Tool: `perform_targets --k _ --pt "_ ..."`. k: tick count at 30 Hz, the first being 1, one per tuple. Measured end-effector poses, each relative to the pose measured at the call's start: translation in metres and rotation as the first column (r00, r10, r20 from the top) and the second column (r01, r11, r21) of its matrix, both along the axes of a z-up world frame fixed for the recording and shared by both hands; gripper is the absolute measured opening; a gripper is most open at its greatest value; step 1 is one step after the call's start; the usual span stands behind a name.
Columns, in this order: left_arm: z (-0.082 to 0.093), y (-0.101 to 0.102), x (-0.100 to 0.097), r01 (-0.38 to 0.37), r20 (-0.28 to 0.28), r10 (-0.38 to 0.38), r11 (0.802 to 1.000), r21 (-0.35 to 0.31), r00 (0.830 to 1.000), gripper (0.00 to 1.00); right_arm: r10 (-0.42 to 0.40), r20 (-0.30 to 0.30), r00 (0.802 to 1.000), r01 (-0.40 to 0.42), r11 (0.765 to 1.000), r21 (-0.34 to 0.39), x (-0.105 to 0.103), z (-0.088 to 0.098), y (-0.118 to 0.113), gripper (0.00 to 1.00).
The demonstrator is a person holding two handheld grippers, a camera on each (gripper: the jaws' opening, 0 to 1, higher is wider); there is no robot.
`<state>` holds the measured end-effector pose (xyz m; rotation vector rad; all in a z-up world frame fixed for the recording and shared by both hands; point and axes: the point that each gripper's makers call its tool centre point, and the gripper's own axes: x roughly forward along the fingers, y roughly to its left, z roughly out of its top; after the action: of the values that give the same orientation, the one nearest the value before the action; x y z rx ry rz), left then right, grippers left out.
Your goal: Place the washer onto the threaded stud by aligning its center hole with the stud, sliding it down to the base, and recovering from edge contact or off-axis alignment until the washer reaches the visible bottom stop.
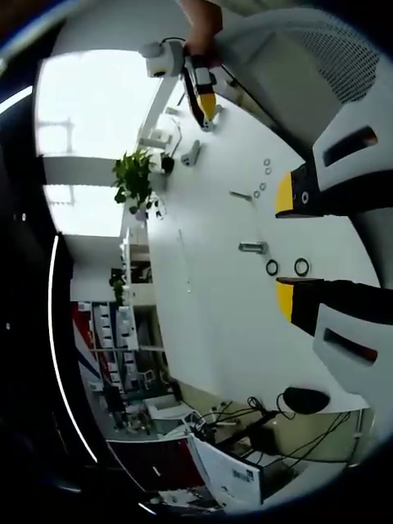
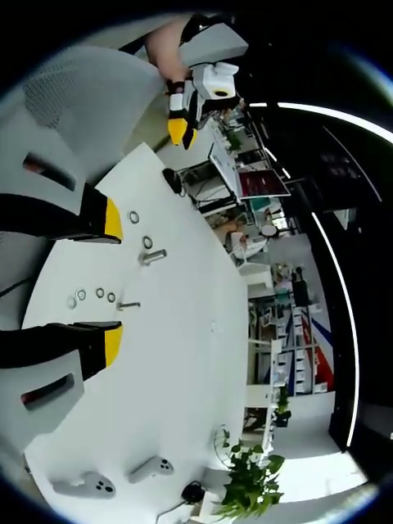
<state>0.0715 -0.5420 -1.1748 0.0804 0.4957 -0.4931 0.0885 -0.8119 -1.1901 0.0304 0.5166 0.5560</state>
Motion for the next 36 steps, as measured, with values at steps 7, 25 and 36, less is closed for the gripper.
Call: perform_targets --k 7,25,36 --pt "-0.002 -0.002 -0.001 0.014 -0.01 -0.014 1.0 0.003 1.0 0.27 -0.009 -0.002 1.0 0.009 1.0 0.002 0.0 0.0 -0.001 0.4" --pt "-0.009 0.0 -0.002 0.009 -0.037 -0.008 1.0 0.026 0.999 0.27 -0.034 -0.014 0.999 0.033 0.999 -0.031 -0.001 -0.003 -0.007 0.39" --pt "-0.01 0.001 -0.006 0.01 -0.045 -0.007 0.998 0.067 0.999 0.27 -0.041 -0.043 0.998 0.04 0.999 -0.036 -0.005 -0.003 -0.008 0.47"
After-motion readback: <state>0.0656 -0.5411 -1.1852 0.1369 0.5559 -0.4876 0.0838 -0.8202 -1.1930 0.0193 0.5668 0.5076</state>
